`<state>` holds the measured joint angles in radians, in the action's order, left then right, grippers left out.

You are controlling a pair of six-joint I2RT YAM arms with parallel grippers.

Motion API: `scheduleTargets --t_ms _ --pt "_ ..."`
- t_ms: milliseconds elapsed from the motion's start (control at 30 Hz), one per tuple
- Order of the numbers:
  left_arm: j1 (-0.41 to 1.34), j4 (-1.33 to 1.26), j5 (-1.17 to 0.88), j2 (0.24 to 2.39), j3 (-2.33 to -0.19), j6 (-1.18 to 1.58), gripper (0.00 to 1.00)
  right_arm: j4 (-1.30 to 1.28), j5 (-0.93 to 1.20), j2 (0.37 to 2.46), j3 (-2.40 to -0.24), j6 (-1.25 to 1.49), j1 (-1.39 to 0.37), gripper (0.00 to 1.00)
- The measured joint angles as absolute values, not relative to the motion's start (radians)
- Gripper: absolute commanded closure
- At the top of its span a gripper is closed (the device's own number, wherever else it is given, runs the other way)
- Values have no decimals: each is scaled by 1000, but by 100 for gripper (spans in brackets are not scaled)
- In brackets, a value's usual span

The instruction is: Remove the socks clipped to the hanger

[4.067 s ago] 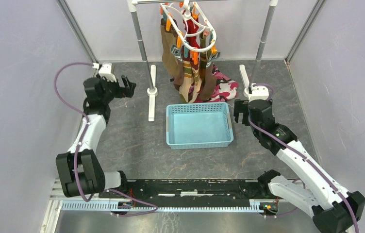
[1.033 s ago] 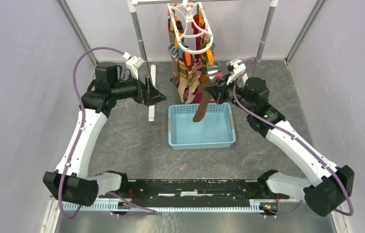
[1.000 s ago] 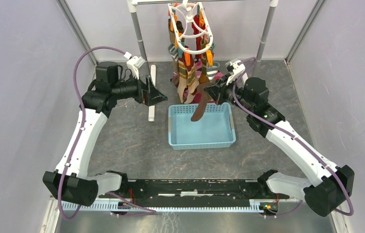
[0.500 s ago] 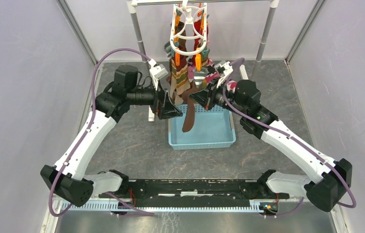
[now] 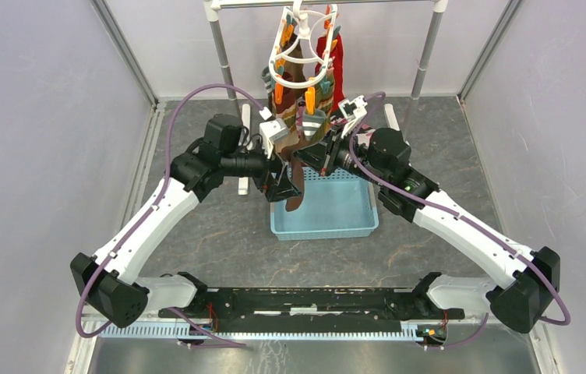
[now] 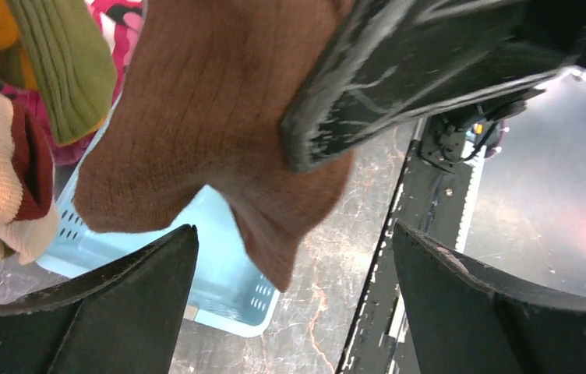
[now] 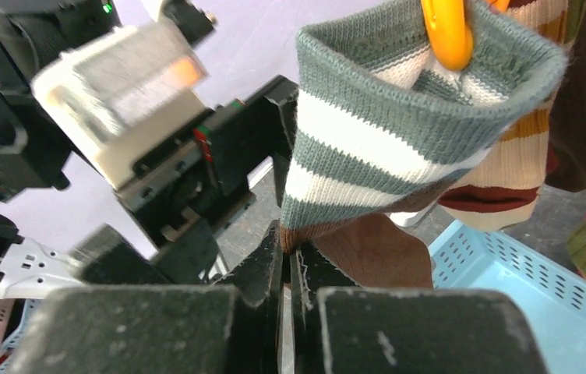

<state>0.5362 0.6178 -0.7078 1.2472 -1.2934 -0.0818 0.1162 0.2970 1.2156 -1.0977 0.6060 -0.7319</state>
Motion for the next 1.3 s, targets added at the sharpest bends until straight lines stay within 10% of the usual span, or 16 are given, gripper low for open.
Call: scheduleTargets --t_ms 100,333,433,567,1300 --pt "545 585 -654 1246 -1252 -83 12 120 279 1219 -1098 639 -741 92" --pt "545 530 -584 1246 -1234 -73 97 120 248 1224 -1100 691 -754 74" --pt "545 505 -568 1246 -1229 -69 98 112 233 1224 -1102 699 -755 36" --pt "545 491 -566 1242 -1213 -69 98 36 198 1224 -1148 667 -745 20" --pt "545 606 -728 1201 -1205 -113 98 -56 369 1382 -1432 492 -537 25"
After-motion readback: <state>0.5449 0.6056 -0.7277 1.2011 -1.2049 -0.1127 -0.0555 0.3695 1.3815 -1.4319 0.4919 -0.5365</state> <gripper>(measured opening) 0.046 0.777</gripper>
